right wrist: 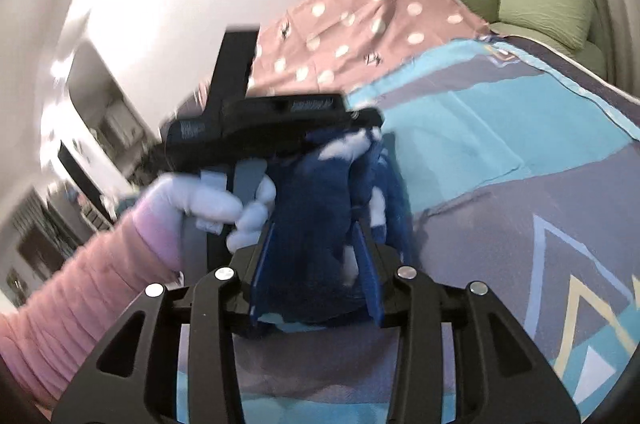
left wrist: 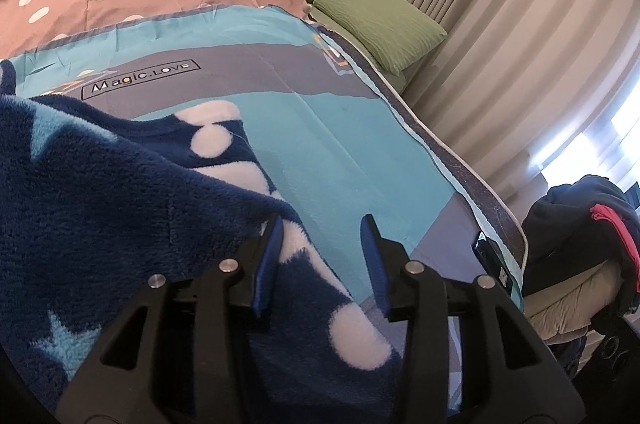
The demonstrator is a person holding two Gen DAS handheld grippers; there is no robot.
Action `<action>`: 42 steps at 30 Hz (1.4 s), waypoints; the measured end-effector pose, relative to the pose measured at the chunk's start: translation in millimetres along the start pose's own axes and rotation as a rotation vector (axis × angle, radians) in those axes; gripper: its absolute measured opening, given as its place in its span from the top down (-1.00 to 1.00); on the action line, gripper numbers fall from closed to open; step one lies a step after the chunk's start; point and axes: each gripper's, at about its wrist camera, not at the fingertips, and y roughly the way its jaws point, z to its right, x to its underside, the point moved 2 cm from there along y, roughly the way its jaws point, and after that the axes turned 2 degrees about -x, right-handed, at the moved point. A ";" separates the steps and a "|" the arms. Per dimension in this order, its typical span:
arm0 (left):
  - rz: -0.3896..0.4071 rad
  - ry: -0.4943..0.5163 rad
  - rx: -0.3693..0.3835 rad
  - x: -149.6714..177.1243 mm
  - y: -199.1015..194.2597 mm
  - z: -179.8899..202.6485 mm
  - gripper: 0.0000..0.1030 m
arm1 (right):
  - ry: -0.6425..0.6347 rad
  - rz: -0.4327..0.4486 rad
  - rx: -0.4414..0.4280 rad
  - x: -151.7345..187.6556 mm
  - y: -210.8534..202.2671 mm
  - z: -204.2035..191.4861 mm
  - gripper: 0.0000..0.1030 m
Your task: Fold small clothes
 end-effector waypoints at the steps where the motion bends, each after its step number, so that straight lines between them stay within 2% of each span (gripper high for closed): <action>1: -0.001 0.000 -0.001 -0.1 0.2 0.4 0.20 | 0.021 -0.019 -0.012 1.7 6.1 4.8 0.23; 4: 0.008 -0.016 0.005 -3.1 -4.9 -0.1 0.17 | 0.133 -0.079 -0.045 8.5 27.5 28.8 0.63; 6: 0.024 -0.051 0.054 -8.7 -20.0 1.2 0.03 | 0.199 -0.077 -0.067 10.6 26.6 38.0 0.69; 8: 0.075 -0.025 0.060 -15.0 -46.1 7.3 -0.13 | 0.165 -0.051 -0.033 8.4 16.8 36.0 0.73; 11: 0.159 0.136 -0.090 -18.4 -88.9 15.6 -0.26 | 0.135 -0.017 -0.043 1.3 2.8 28.0 0.75; 12: 0.189 0.191 -0.177 -16.8 -101.9 13.1 -0.27 | 0.123 -0.005 -0.045 -1.2 -1.7 24.2 0.75; 14: 0.205 0.247 -0.302 -11.1 -114.7 1.1 -0.27 | 0.101 0.011 -0.041 -4.4 -6.5 18.7 0.76; 16: 0.167 0.273 -0.366 -1.6 -113.2 -12.4 -0.25 | 0.086 0.012 -0.033 -4.5 -5.3 18.1 0.76; 17: 0.145 0.290 -0.392 3.4 -109.1 -17.2 -0.10 | 0.085 0.001 -0.025 -1.6 -3.1 19.8 0.76; 18: 0.090 0.338 -0.442 14.3 -95.3 -23.6 0.13 | 0.094 -0.015 -0.019 2.8 0.8 24.0 0.76; 20: 0.035 0.399 -0.480 33.2 -69.5 -27.7 0.15 | 0.127 -0.051 -0.018 8.2 15.8 34.2 0.76; 22: 0.013 0.440 -0.521 43.0 -48.8 -26.6 0.15 | 0.146 -0.062 -0.006 14.4 18.8 39.3 0.76; 23: 0.014 0.439 -0.523 41.0 -43.6 -25.4 0.15 | 0.149 -0.057 0.003 11.8 15.8 38.4 0.76; 26: -0.015 0.365 -0.452 20.0 -35.5 -30.0 0.15 | 0.120 0.001 0.025 -7.8 0.4 33.6 0.76; 27: -0.047 0.340 -0.421 13.2 -28.7 -34.4 0.14 | 0.108 0.016 0.033 -14.6 -3.6 32.9 0.76; 28: -0.078 0.322 -0.408 9.2 -21.5 -39.7 0.14 | 0.102 0.013 0.042 -18.1 -3.2 33.4 0.76; 31: -0.129 0.273 -0.376 4.8 -6.5 -55.3 0.10 | 0.091 -0.070 0.079 -14.5 20.3 43.2 0.74; 33: -0.114 0.251 -0.358 9.2 -7.2 -59.0 0.09 | 0.109 -0.089 0.080 -1.2 28.6 50.3 0.59; 35: -0.082 0.273 -0.367 18.4 -11.7 -55.5 0.09 | 0.119 -0.074 0.078 0.2 23.5 52.5 0.38; 38: -0.050 0.265 -0.367 19.1 -13.7 -58.6 0.09 | 0.156 -0.054 0.076 -10.8 7.4 49.4 0.33; 40: -0.045 0.259 -0.365 18.9 -14.3 -59.2 0.09 | 0.111 0.013 0.080 -22.0 -8.5 35.8 0.34; 42: -0.042 0.260 -0.371 19.1 -14.9 -56.9 0.09 | 0.034 0.085 0.030 -36.0 -20.6 12.0 0.34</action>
